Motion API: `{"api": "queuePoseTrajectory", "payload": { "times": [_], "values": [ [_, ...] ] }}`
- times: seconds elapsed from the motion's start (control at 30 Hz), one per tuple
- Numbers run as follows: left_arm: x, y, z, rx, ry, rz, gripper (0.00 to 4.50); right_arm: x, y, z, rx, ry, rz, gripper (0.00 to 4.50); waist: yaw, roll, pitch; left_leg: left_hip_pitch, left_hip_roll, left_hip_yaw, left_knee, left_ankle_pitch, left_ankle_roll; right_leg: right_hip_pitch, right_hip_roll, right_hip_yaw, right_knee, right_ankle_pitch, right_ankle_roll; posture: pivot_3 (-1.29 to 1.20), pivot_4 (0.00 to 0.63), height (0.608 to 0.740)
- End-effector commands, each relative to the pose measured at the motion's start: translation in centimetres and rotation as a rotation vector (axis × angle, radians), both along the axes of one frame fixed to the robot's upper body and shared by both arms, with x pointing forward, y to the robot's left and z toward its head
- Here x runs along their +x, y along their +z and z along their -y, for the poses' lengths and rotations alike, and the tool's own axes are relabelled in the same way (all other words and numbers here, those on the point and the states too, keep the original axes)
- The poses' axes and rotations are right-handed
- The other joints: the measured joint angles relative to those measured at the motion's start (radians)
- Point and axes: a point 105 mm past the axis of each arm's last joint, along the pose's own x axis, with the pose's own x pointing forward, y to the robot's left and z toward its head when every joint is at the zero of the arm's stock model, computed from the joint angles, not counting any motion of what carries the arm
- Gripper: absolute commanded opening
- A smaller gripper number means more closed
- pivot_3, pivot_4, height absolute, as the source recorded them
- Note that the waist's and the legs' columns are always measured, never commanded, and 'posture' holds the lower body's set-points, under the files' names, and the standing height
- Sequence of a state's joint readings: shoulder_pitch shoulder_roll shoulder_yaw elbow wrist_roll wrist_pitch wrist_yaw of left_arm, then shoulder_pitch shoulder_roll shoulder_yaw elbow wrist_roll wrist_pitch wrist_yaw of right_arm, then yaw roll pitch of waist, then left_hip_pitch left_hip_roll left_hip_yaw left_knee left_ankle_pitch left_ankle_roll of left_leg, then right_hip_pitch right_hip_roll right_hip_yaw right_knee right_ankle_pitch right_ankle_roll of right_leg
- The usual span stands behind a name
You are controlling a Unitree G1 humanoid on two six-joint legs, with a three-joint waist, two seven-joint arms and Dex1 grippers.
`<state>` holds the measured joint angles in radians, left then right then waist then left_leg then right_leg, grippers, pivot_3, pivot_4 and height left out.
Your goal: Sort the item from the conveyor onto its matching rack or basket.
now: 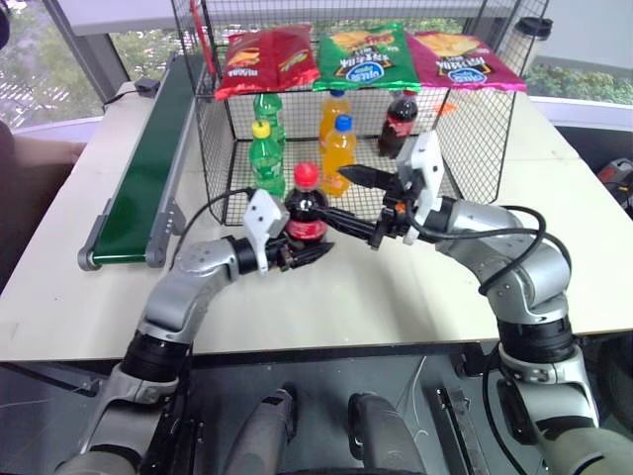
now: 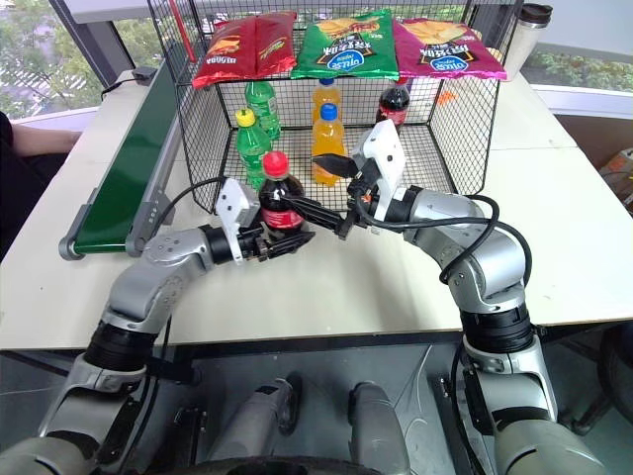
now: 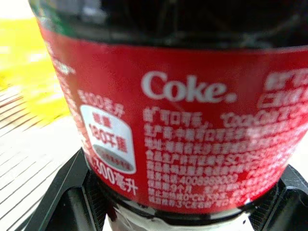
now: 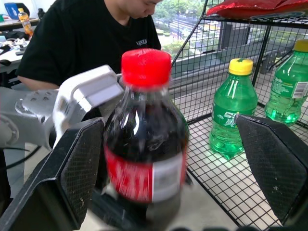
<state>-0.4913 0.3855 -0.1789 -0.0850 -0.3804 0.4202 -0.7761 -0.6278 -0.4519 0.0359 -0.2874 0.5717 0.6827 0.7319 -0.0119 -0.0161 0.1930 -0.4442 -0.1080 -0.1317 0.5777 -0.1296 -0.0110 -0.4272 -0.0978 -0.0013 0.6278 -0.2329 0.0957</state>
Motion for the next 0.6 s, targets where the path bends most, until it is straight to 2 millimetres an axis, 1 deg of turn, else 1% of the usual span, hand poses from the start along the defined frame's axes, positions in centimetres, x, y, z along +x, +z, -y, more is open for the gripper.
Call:
{"api": "queuePoseTrajectory", "payload": {
  "times": [0.03, 0.2, 0.33, 0.43, 0.47, 0.57, 0.6],
  "values": [
    [-0.5, 1.9, 1.1, -0.018, -0.063, 0.087, 2.91, -0.3, 1.2, -0.1, 0.008, 0.008, 0.047, 4.5, -0.003, 0.0, 0.0, 0.0, 0.0, 0.0, 0.0, 0.0, 0.0, 0.0, 0.0, 0.0, 0.0, 0.0, 0.0, 0.0, 0.15, 0.738],
    [-0.9, 1.8, 2.1, -0.019, -0.1, 0.093, 2.91, -0.3, 1.1, -0.1, 0.006, 0.005, 0.045, 4.5, 0.0, 0.0, 0.0, 0.0, 0.0, 0.0, 0.0, 0.0, 0.0, 0.0, 0.0, 0.0, 0.001, 0.0, 0.0, 0.0, 0.15, 0.738],
    [-1.0, 2.0, 2.4, -0.027, -0.105, 0.097, 2.91, -0.4, 0.9, -0.2, -0.002, 0.009, 0.038, 4.5, 0.0, 0.0, 0.0, 0.0, 0.0, 0.0, 0.0, 0.0, 0.0, 0.0, 0.0, 0.0, 0.001, 0.0, 0.0, 0.0, 0.15, 0.738],
    [-1.0, 2.0, 2.6, -0.032, -0.105, 0.101, 2.91, -0.2, 0.7, -0.2, -0.006, 0.003, 0.036, 3.68, 0.0, 0.0, 0.0, 0.0, 0.0, 0.0, 0.0, 0.0, 0.0, 0.0, 0.0, 0.0, 0.001, 0.0, 0.0, 0.0, 0.15, 0.738],
    [-1.0, 2.0, 2.6, -0.033, -0.105, 0.102, 2.91, -0.2, 0.6, -0.2, -0.007, 0.003, 0.035, 3.28, 0.0, 0.0, 0.0, 0.0, 0.0, 0.0, 0.0, 0.0, 0.001, 0.0, 0.0, 0.0, 0.001, 0.0, 0.0, 0.0, 0.15, 0.738],
    [-1.0, 2.1, 2.7, -0.037, -0.102, 0.105, 2.91, -0.3, 0.6, -0.2, -0.002, 0.013, 0.033, 1.76, 0.0, 0.0, 0.0, 0.0, 0.0, 0.0, 0.0, 0.001, 0.001, 0.0, 0.0, 0.0, 0.001, 0.0, 0.0, 0.0, 0.15, 0.738],
    [-1.0, 2.1, 2.7, -0.04, -0.099, 0.106, 2.91, -0.3, 0.6, -0.2, -0.002, 0.017, 0.033, 1.37, 0.0, 0.0, 0.0, 0.0, 0.0, 0.0, 0.0, 0.001, 0.002, 0.0, 0.0, 0.0, 0.001, 0.0, 0.0, 0.0, 0.15, 0.738]
  ]
}}
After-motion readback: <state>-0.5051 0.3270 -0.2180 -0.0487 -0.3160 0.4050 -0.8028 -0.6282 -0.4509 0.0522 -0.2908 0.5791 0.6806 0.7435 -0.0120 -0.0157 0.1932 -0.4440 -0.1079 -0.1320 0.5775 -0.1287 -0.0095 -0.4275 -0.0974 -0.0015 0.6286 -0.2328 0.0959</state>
